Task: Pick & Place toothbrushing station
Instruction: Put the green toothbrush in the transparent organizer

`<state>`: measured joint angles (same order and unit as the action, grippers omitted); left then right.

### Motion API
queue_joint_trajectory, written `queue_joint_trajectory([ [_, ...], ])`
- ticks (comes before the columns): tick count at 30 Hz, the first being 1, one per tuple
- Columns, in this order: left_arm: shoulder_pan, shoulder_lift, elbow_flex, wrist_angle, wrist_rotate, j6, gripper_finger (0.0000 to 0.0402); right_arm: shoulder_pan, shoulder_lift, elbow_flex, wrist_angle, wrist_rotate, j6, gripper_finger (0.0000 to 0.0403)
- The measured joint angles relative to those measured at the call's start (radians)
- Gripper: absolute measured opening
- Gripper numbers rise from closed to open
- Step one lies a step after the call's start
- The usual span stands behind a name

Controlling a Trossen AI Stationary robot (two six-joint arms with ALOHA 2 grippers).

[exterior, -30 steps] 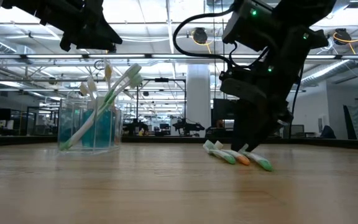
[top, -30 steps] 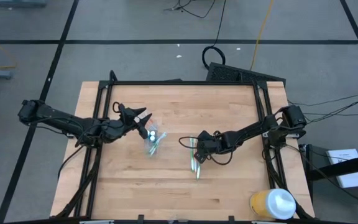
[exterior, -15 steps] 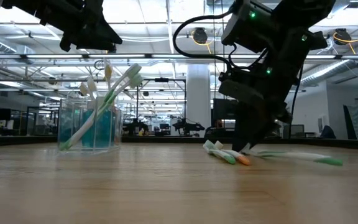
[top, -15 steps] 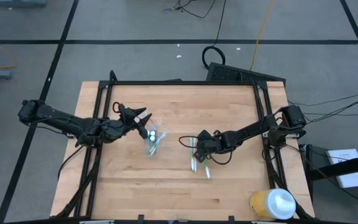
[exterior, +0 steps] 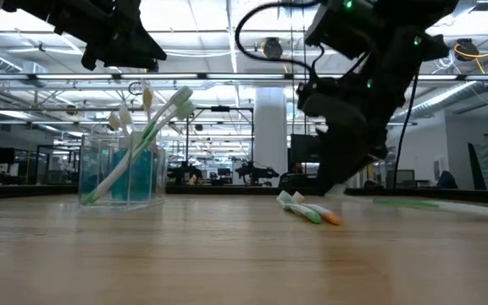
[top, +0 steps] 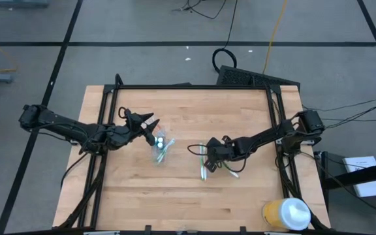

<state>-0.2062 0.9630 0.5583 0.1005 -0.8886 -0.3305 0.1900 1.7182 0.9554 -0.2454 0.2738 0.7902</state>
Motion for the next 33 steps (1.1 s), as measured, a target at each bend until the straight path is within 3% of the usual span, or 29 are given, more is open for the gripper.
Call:
queue_joint_trajectory([
  [8, 0.000, 0.000, 0.000, 0.000, 0.000, 0.004, 0.0191, 0.003, -0.106, 0.000, -0.011, 0.058, -0.117, 0.0056],
  [11, 0.000, 0.000, 0.000, 0.000, 0.000, 0.005, 0.0191, 0.010, -0.113, 0.001, -0.009, 0.118, -0.187, 0.0071],
  [14, 0.000, 0.000, 0.000, -0.001, 0.000, 0.005, 0.0191, 0.010, -0.102, 0.001, -0.006, 0.103, -0.237, 0.0075],
  [21, 0.000, 0.000, 0.000, 0.000, 0.000, 0.005, 0.0191, 0.009, -0.034, 0.003, 0.113, 0.052, -0.311, 0.0046],
  [27, 0.000, 0.000, 0.000, -0.001, 0.000, 0.004, 0.0191, 0.008, -0.038, 0.001, 0.077, 0.040, -0.334, 0.0026],
  [33, 0.000, 0.000, 0.000, -0.007, 0.000, 0.004, 0.0191, 0.034, -0.042, 0.001, 0.078, 0.036, -0.402, 0.0092],
])
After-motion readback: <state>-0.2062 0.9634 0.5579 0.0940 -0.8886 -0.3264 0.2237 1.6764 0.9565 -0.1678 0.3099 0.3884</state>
